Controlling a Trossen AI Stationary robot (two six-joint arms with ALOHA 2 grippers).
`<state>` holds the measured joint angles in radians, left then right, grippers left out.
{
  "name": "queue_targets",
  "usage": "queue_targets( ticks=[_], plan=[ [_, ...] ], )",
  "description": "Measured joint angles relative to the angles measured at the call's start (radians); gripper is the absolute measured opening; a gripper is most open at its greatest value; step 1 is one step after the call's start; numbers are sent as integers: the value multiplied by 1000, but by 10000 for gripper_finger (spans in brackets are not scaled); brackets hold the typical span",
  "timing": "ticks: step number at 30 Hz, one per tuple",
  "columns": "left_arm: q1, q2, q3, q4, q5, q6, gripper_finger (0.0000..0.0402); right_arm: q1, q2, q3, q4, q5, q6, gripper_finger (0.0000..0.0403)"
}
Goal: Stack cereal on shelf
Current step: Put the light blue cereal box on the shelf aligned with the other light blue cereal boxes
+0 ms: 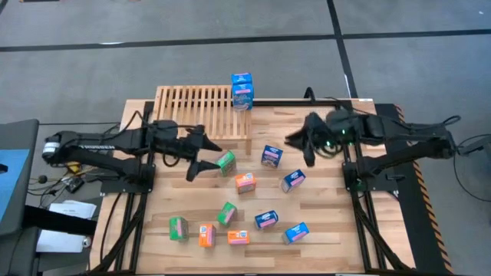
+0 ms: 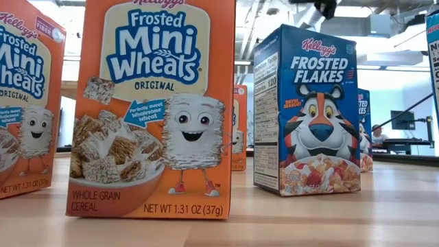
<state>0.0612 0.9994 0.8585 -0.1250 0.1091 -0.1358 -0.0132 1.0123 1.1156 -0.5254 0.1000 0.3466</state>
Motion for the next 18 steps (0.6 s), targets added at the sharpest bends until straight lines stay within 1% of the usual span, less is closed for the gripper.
queue_targets(
  ticks=[2, 5, 8, 11, 14, 18],
  plan=[
    [-33, 42, 88, -75, -29, 0, 300, 55, 0, 0, -24, 0, 59, 118],
    [-60, 134, 260, -239, -46, 1, 300, 134, 6, 0, -121, 0, 174, 118],
    [-75, 239, 425, -381, -12, 1, 300, 235, 11, 0, -208, 1, 317, 118],
    [-95, 326, 544, -493, 46, 21, 300, 358, 23, 1, -239, 0, 458, 118],
    [-126, 378, 600, -538, 85, 62, 300, 510, 23, 0, -285, 12, 614, 118],
    [-180, 387, 607, -512, 96, 63, 300, 742, 48, 0, -315, 125, 861, 118]
  ],
)
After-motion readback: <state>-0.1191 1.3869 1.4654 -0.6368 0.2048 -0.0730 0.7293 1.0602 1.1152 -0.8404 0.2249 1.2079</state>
